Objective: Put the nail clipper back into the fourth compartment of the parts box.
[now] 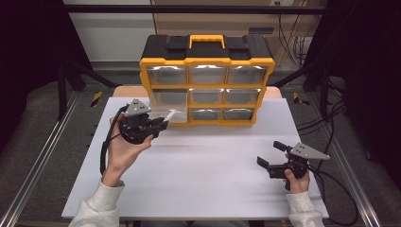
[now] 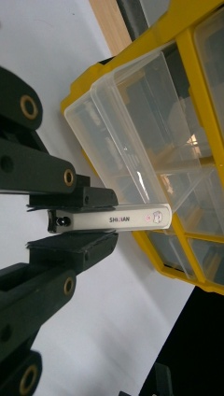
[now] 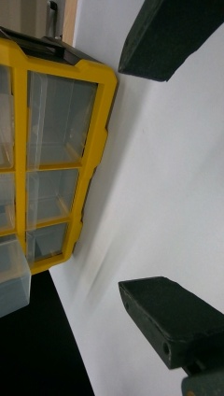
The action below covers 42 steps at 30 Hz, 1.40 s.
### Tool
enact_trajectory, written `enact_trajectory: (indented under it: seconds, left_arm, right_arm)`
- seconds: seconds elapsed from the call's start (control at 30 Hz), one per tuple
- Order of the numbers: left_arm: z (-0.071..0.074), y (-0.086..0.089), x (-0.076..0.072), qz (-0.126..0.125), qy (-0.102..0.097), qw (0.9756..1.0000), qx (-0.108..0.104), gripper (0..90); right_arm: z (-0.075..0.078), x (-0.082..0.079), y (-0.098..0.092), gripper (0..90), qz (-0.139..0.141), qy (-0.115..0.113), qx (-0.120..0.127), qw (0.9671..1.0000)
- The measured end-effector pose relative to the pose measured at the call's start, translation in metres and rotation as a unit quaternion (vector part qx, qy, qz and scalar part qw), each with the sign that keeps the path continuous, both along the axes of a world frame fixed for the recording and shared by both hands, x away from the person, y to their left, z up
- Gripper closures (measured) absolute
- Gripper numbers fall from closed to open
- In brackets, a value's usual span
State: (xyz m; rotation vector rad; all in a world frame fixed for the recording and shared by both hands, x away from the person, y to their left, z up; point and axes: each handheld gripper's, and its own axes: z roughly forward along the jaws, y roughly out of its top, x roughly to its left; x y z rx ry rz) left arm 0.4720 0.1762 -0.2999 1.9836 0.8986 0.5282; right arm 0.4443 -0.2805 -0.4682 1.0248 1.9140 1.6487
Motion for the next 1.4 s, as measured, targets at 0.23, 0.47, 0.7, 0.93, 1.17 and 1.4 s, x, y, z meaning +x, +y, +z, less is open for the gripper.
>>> enact_trajectory:
  seconds: [0.23,0.47,0.7,0.93,1.17,1.4]
  left_arm:
    - [0.005,-0.001,0.005,0.002,0.000,1.0000,0.003,77.0]
    - [0.011,-0.001,0.009,0.006,-0.003,1.0000,0.001,77.0]
    - [0.020,-0.002,0.015,0.008,-0.009,0.9999,0.003,77.0]
    - [0.024,-0.004,0.020,0.010,-0.009,0.9999,0.004,77.0]
    - [0.027,-0.005,0.028,0.012,-0.006,0.9999,0.006,77.0]
    - [0.029,-0.005,0.035,0.015,-0.005,0.9998,0.013,77.0]
  right_arm:
    - [0.000,0.000,0.000,0.3,0.000,0.000,0.000,1.0000]
    - [0.000,0.000,0.000,0.3,0.000,-0.002,-0.002,1.0000]
    - [0.000,0.001,0.000,0.3,0.000,-0.002,-0.002,1.0000]
    - [0.000,0.000,0.000,0.3,0.000,0.001,-0.001,1.0000]
    - [0.000,0.000,0.000,0.3,0.000,0.000,0.000,1.0000]
    - [0.000,0.000,0.000,0.3,0.000,0.001,-0.001,1.0000]
